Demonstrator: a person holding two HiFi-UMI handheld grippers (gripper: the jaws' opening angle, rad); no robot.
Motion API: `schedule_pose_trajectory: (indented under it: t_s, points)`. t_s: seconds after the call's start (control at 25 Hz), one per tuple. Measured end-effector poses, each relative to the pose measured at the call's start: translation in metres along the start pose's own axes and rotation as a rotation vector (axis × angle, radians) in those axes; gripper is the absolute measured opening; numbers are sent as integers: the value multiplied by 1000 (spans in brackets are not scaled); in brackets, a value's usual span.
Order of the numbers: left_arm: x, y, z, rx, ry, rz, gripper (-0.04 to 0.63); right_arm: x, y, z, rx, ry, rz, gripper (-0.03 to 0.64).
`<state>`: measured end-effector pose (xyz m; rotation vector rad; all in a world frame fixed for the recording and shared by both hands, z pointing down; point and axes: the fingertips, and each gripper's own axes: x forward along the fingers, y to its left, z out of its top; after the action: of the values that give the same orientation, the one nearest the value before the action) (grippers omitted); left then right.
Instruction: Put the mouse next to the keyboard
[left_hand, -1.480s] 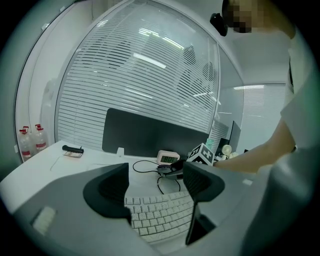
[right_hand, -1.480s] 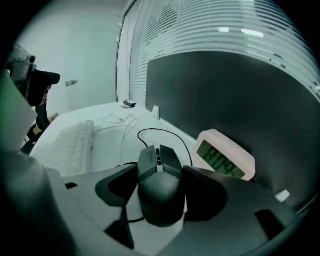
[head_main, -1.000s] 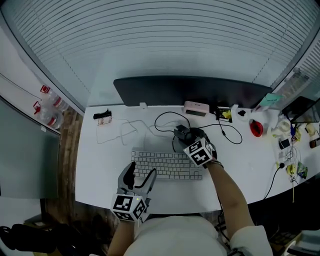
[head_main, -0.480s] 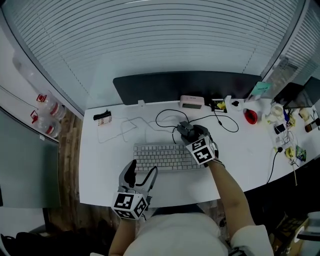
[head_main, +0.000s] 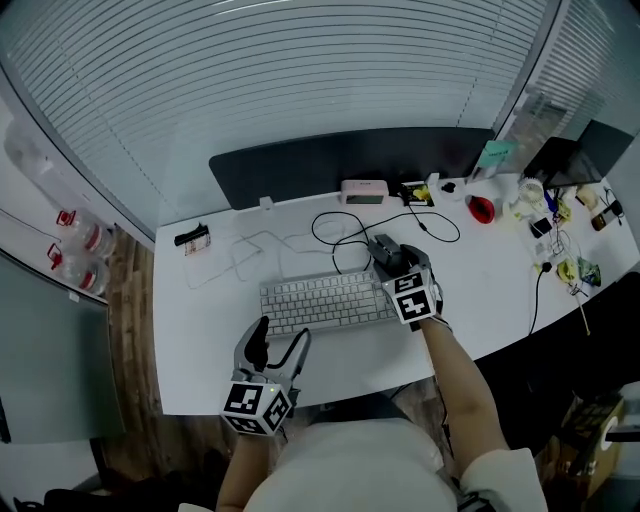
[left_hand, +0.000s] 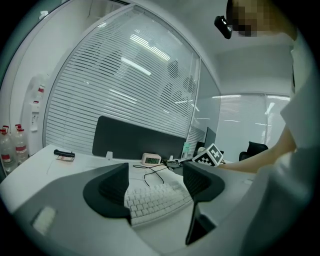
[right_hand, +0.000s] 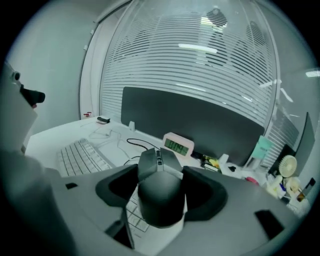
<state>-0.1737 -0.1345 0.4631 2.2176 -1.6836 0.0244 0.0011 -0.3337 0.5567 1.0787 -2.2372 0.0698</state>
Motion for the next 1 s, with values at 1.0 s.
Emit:
schedule_pose_trajectory:
  t_s: [1.0]
  points:
    - [41, -33, -15, 8, 51, -77, 330, -45, -96, -117, 244, 117, -230, 285]
